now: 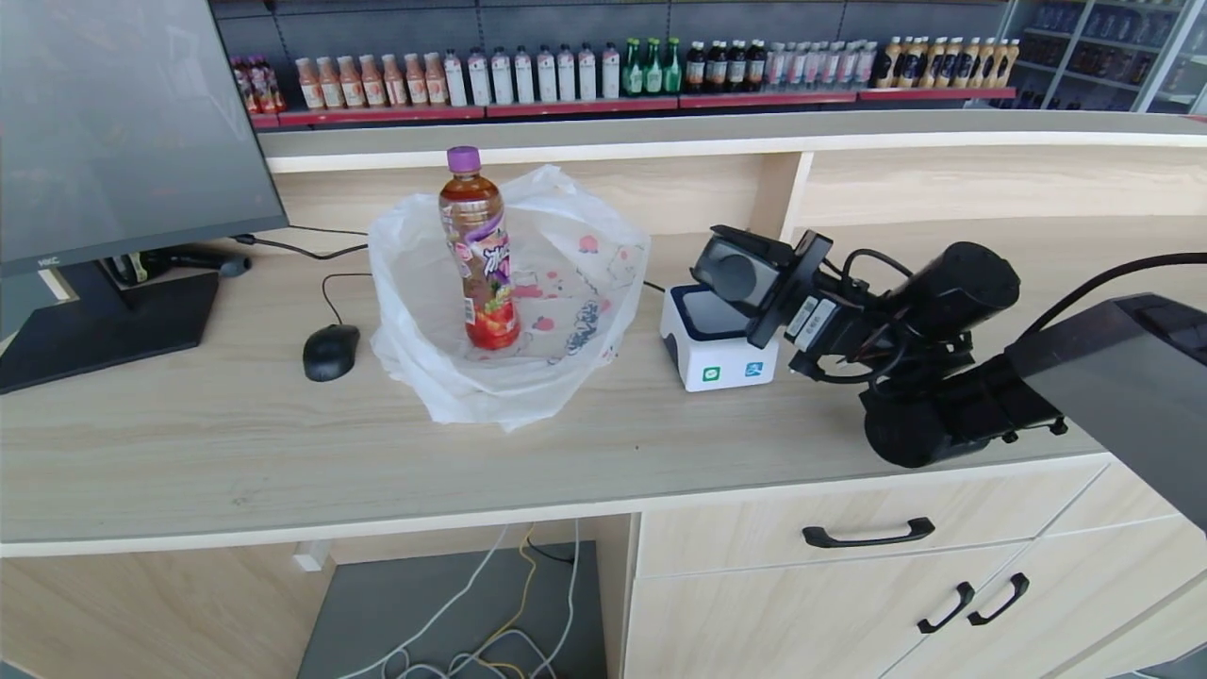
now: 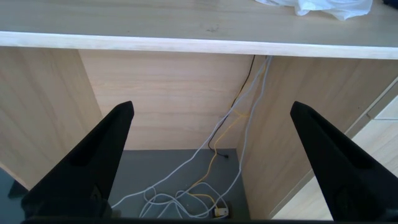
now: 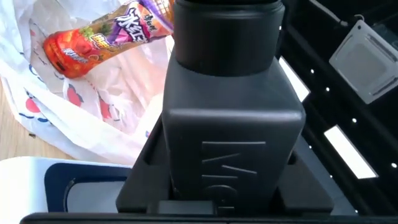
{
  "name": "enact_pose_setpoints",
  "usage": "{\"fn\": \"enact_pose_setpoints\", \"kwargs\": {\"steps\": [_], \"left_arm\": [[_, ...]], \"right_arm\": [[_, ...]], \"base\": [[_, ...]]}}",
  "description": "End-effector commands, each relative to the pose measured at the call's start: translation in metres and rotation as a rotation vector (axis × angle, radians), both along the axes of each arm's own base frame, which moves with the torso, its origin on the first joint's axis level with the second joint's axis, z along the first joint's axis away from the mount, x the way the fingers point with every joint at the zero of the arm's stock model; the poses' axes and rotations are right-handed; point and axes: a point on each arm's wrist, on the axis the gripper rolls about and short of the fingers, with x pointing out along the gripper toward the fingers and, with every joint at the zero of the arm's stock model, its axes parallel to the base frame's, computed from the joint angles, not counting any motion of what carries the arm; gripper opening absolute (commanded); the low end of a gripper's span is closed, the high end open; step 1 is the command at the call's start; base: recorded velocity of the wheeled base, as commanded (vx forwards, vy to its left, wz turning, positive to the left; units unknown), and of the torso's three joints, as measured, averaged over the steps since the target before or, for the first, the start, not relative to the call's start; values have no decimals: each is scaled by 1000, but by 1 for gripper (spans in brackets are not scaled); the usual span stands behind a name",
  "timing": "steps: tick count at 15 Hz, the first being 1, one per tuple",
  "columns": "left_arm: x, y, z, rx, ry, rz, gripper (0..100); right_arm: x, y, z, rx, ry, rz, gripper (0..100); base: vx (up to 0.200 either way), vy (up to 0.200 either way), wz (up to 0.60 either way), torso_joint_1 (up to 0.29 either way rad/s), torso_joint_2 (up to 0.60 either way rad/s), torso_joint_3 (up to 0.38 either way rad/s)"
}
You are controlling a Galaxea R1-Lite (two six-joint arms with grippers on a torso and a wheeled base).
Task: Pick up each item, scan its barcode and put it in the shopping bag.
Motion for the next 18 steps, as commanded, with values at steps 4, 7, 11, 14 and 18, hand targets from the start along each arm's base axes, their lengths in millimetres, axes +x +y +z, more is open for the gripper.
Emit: {"fn": "enact_pose_setpoints", "kwargs": {"steps": [4,7,11,14,18], "left_arm": [[0,0,0,0,0,0,100],[0,0,0,0,0,-1,100],[0,0,0,0,0,0,100],[0,0,0,0,0,0,100],[0,0,0,0,0,0,100]], "right_arm": [[-3,1,-5,-14,13,4,0],[-4,0,-12,-24,31,1,0],[-2,0,-22,-36,52,-5,0],[-1,-2,-36,-50,85,-19,0],[0,-5,-33,-46,81,-27,0]], "base": [[0,0,0,0,0,0],[0,0,0,0,0,0],[0,0,0,0,0,0],[0,0,0,0,0,0],[0,0,0,0,0,0]]}}
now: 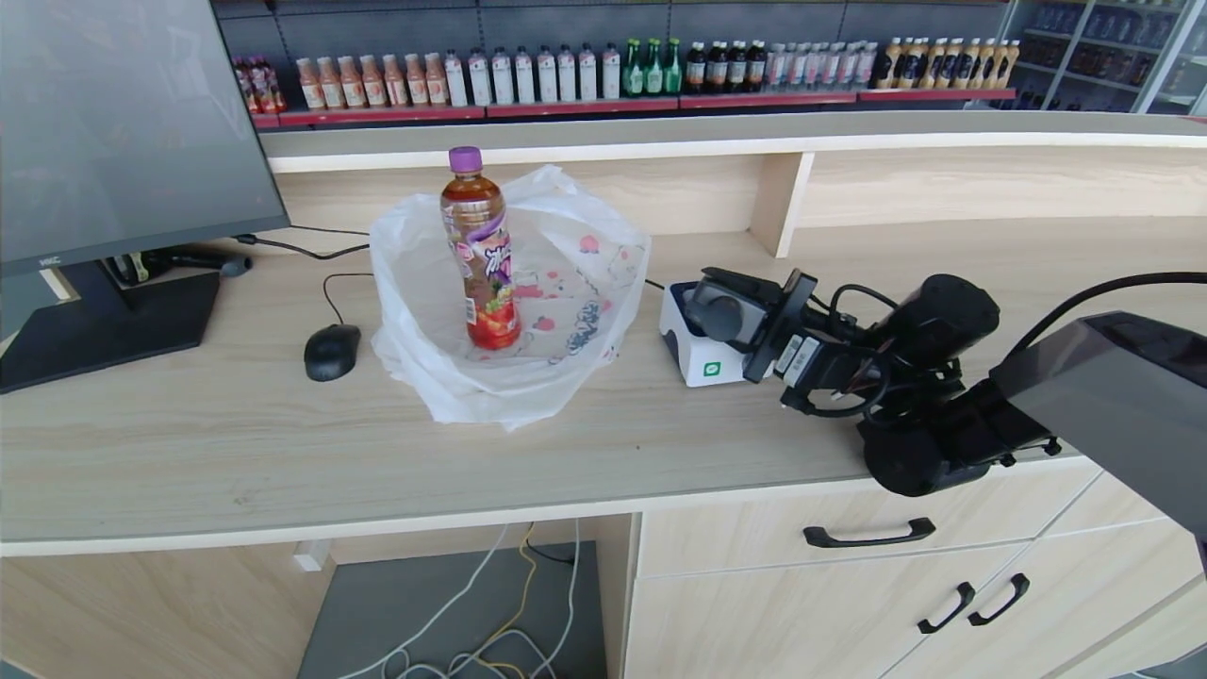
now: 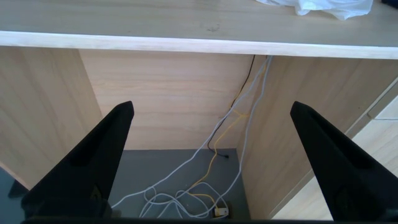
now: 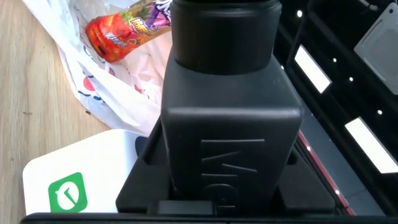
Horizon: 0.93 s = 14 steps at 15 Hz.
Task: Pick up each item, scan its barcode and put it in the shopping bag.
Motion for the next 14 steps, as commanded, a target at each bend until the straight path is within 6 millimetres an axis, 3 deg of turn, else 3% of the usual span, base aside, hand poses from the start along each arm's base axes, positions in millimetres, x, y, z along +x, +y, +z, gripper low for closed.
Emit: {"fn": "enact_pose_setpoints", "kwargs": {"steps": [1,14], "left_arm": [[0,0,0,0,0,0,100],[0,0,0,0,0,0,100]], "right_arm": [[1,-3,0,0,3,-7,0],[2,-1,-4,2,13,-12,0]], "base": [[0,0,0,0,0,0],[0,0,0,0,0,0]]}}
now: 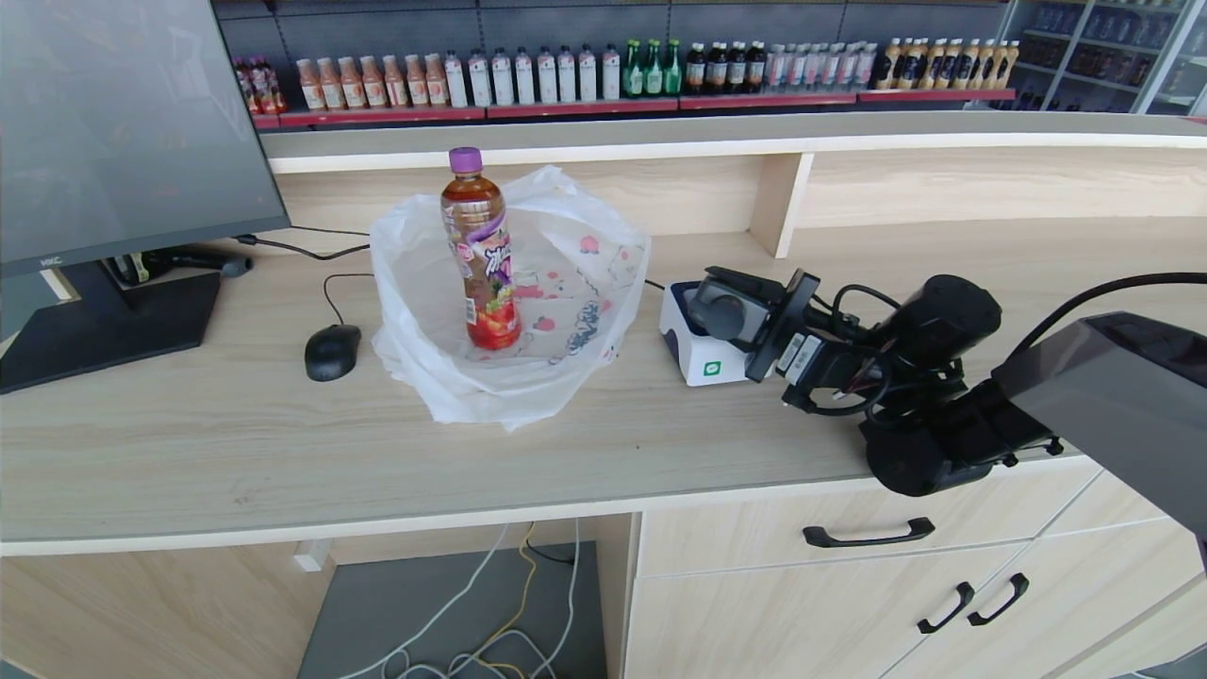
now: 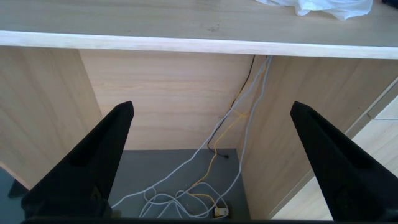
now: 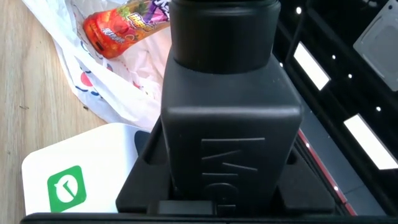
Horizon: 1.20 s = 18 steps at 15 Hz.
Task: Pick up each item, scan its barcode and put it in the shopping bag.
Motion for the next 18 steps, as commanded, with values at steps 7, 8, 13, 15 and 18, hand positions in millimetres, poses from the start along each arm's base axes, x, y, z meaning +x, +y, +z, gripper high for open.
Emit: {"fn": "enact_pose_setpoints", "kwargs": {"steps": [7,8,13,15,18], "left_arm": [[0,0,0,0,0,-2,100],[0,0,0,0,0,0,100],[0,0,0,0,0,0,100],[0,0,0,0,0,0,100],[0,0,0,0,0,-2,100]], "right_arm": [[0,1,-2,-1,3,2,0],[0,1,-2,-1,5,1,0],[0,2,-1,3,5,8,0],[-3,3,8,12,-6,14,0],[-15,7,28,32,-27,39,0]], "base": [[0,0,0,0,0,0],[0,0,0,0,0,0],[0,0,0,0,0,0],[0,0,0,0,0,0],[0,0,0,0,0,0]]}}
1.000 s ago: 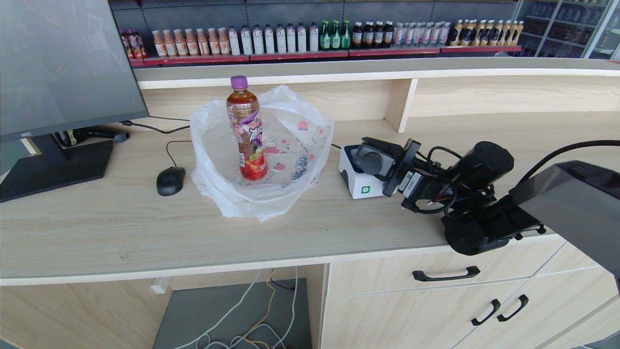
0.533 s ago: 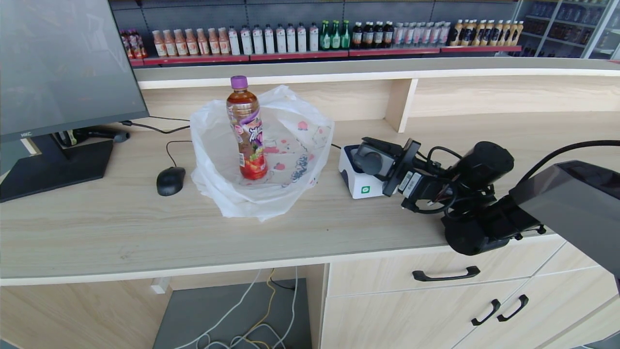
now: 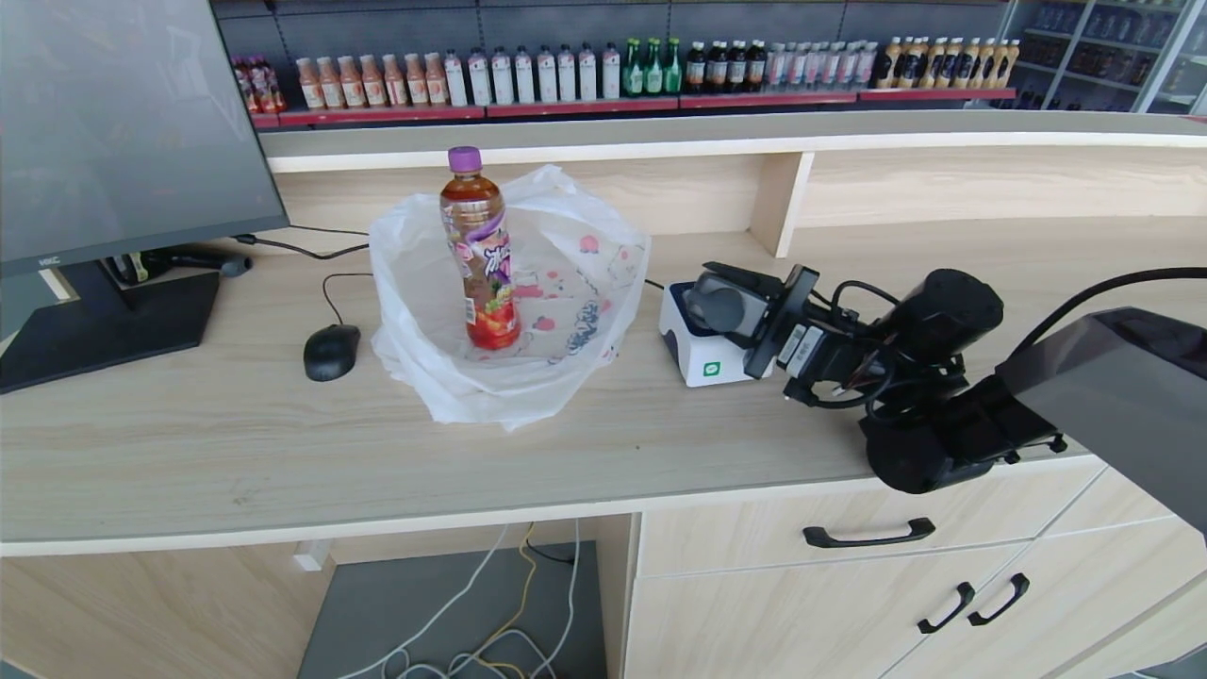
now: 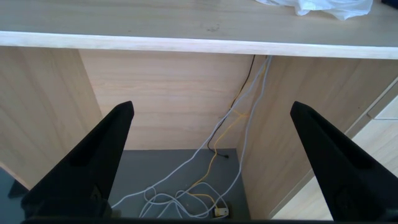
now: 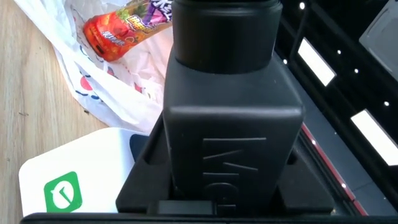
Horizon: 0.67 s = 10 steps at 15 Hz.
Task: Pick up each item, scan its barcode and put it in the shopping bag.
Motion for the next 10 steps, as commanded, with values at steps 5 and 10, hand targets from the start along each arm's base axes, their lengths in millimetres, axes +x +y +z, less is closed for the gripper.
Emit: {"fn": "enact_pose_setpoints", "kwargs": {"steps": [5,10], "left_arm": [[0,0,0,0,0,0,100],[0,0,0,0,0,-2,100]], "right_arm": [[-42,14,46,123,42,18,0],[-74,32,81,307,175,89,0]], "base": [[0,0,0,0,0,0],[0,0,0,0,0,0]]}}
